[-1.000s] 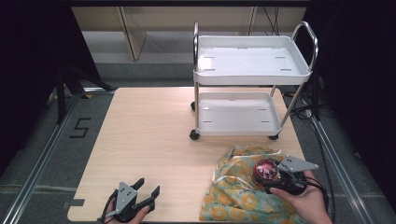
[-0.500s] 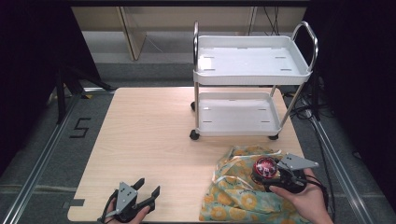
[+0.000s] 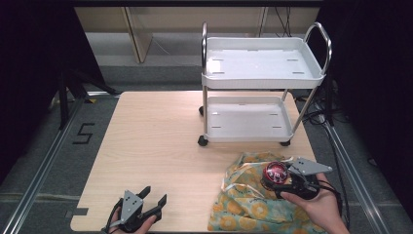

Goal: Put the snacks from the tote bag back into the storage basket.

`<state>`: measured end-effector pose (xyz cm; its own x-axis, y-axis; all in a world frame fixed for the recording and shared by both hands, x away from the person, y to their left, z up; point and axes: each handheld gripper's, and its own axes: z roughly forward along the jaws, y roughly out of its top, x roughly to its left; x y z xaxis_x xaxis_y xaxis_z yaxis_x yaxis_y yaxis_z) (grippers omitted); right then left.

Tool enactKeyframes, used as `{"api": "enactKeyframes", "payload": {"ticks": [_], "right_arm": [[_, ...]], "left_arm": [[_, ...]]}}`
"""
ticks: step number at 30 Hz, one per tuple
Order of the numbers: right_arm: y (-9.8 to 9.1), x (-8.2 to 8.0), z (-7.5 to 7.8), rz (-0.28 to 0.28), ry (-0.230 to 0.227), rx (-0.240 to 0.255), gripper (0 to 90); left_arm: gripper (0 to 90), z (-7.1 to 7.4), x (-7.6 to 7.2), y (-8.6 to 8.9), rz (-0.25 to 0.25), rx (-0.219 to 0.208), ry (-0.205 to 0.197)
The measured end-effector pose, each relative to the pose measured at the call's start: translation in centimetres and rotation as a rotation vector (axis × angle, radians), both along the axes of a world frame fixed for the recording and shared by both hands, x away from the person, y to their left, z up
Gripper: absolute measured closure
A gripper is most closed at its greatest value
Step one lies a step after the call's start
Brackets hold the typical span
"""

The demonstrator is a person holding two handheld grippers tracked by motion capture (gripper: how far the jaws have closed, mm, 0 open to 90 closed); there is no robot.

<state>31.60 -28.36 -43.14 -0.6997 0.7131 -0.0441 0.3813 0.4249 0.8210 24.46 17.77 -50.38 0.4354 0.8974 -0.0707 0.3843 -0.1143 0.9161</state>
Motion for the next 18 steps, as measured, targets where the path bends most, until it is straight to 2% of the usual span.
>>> {"api": "enactKeyframes", "payload": {"ticks": [8,10,11,15,17,18], "right_arm": [[0.24,0.12,0.29,-0.005,0.007,0.010,26.7],[0.24,0.36,0.31,0.011,-0.011,-0.001,26.7],[0.40,0.22,0.32,-0.009,0.001,0.014,26.7],[0.54,0.25,0.49,-0.003,0.006,0.011,26.7],[0.60,0.32,0.51,-0.005,-0.002,0.007,26.7],[0.54,0.46,0.57,0.012,-0.020,-0.005,26.7]], "left_arm": [[35.4,0.00,0.03,-0.01,-0.003,0.001,-0.004],[35.4,0.02,0.00,0.02,-0.002,0.004,-0.001],[35.4,0.00,0.00,-0.05,0.002,-0.004,-0.002],[35.4,0.01,0.02,-0.02,-0.003,0.001,-0.005],[35.4,0.07,-0.08,-0.06,0.005,0.001,0.003],[35.4,0.06,-0.09,-0.06,0.005,0.000,0.002]]}}
